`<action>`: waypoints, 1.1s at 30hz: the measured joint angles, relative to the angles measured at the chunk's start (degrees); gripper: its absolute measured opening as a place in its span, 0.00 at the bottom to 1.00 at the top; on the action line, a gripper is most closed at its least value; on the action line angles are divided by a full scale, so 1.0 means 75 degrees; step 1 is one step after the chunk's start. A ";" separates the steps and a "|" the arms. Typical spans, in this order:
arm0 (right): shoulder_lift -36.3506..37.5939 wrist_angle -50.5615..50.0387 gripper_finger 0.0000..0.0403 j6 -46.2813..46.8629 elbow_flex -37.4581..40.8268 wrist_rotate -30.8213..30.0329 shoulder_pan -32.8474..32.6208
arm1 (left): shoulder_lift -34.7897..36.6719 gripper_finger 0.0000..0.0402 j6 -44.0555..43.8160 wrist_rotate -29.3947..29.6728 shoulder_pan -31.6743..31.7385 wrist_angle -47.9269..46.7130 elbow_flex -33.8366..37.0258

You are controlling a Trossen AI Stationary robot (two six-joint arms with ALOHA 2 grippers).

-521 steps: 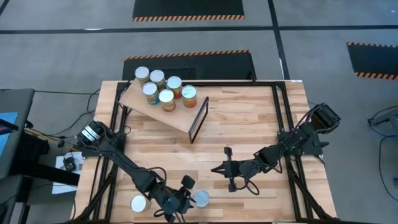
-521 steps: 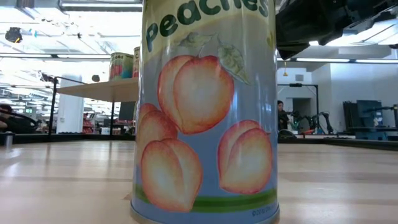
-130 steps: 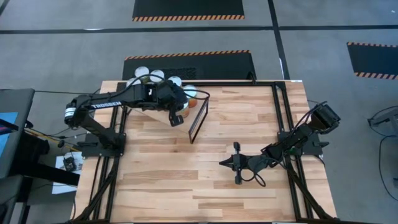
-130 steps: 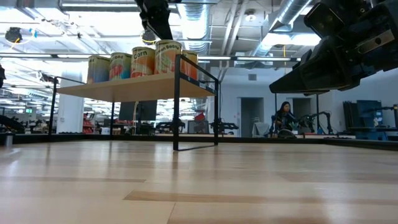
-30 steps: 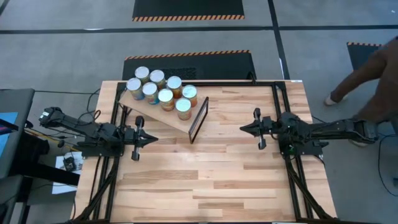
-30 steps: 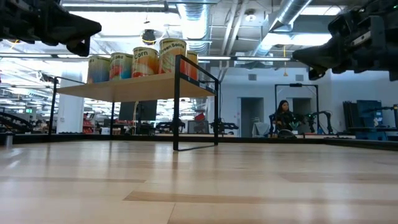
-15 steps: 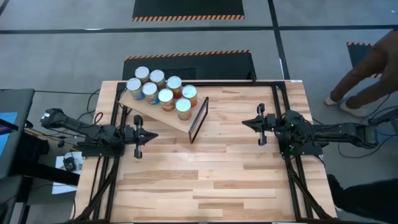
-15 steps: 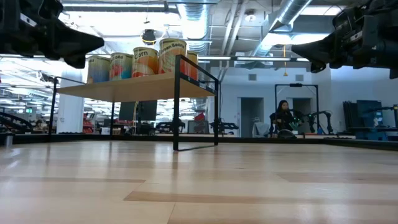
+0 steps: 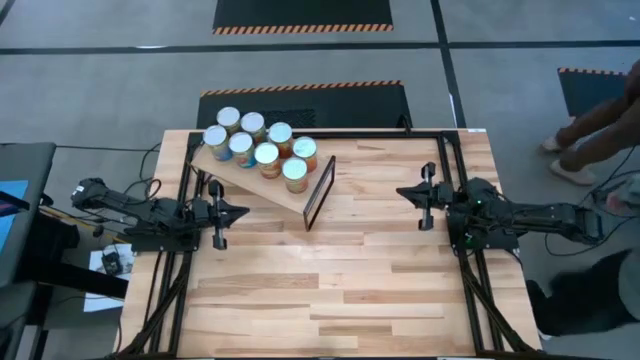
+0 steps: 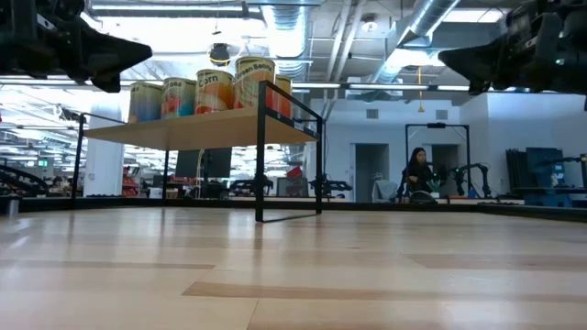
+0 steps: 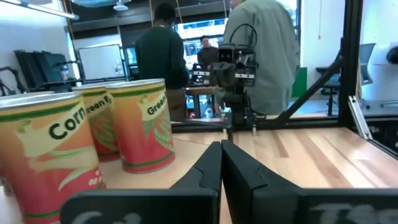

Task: Pick and place cans onto a shelf
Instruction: Return to Home Position

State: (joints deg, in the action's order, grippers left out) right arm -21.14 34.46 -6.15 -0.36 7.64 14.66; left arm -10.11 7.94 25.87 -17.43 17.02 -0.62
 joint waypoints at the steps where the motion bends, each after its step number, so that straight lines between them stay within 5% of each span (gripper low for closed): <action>1: 0.0292 -0.0304 0.01 -0.0004 0.0000 -0.0004 0.0000 | 0.0158 0.00 0.0001 0.0001 0.0000 -0.0146 0.0003; 8: 0.2835 -0.3113 0.01 0.0086 0.0003 -0.0537 -0.0006 | 0.1349 0.00 -0.0006 0.0097 0.0000 -0.1078 0.0007; 33: 0.2401 -0.4501 0.09 0.0836 -0.0012 -0.1072 -0.0032 | 0.1248 0.00 -0.0213 0.0600 0.0000 -0.1575 0.0026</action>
State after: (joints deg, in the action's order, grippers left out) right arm -3.14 0.71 0.12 -0.45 -0.40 14.41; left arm -0.75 6.34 30.36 -17.43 5.21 -0.43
